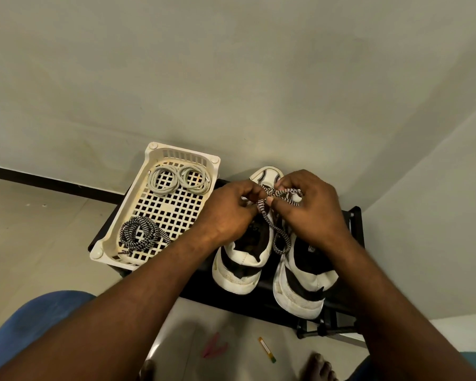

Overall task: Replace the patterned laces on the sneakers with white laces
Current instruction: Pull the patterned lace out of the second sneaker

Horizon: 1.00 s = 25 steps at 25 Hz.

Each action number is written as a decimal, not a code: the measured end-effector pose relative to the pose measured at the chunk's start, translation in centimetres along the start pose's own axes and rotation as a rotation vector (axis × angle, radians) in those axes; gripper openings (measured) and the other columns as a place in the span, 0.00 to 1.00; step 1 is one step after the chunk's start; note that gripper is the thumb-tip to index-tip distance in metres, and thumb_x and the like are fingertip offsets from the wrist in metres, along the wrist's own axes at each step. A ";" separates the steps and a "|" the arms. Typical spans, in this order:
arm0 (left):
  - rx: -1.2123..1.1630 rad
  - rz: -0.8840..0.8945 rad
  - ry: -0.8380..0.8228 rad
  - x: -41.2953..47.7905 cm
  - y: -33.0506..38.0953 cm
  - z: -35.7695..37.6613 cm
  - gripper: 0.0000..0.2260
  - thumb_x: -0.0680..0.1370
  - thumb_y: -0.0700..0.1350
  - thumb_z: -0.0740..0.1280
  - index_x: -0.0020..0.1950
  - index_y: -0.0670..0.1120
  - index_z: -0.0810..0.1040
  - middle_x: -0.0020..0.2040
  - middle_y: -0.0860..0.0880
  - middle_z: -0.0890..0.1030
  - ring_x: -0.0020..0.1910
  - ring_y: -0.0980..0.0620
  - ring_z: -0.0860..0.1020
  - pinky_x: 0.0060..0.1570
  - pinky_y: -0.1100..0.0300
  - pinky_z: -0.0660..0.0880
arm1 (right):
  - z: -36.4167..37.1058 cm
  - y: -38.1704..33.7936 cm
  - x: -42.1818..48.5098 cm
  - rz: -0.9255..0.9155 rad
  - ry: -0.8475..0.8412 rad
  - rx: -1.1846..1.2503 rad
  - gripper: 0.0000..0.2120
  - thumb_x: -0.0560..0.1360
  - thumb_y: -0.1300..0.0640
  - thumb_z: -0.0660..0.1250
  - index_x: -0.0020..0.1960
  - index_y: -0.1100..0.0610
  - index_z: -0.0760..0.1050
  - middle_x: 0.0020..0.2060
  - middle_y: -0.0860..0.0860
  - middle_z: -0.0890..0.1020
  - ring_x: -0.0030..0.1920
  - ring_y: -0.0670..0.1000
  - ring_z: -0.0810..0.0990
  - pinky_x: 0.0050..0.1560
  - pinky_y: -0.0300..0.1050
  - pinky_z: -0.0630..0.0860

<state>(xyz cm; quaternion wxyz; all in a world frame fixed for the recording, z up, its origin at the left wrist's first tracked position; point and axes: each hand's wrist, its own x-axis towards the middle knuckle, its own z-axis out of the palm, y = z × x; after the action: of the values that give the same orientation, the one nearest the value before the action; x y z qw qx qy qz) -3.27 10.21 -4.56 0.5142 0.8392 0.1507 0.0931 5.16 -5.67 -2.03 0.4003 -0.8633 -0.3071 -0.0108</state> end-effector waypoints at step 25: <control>0.402 0.086 0.075 0.3 0.3 -0.5 0.09 0.77 0.49 0.71 0.57 0.53 0.83 0.48 0.53 0.85 0.46 0.52 0.82 0.45 0.58 0.76 | 2.0 0.3 -0.3 -0.144 0.013 -0.112 0.15 0.80 0.42 0.65 0.62 0.46 0.82 0.49 0.43 0.86 0.52 0.48 0.81 0.54 0.55 0.79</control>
<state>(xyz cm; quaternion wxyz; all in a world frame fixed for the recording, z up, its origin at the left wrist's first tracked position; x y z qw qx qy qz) -3.10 10.56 -4.07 0.3259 0.9265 0.1494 0.1144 4.64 -4.56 -3.63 0.3515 -0.8600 -0.3646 -0.0621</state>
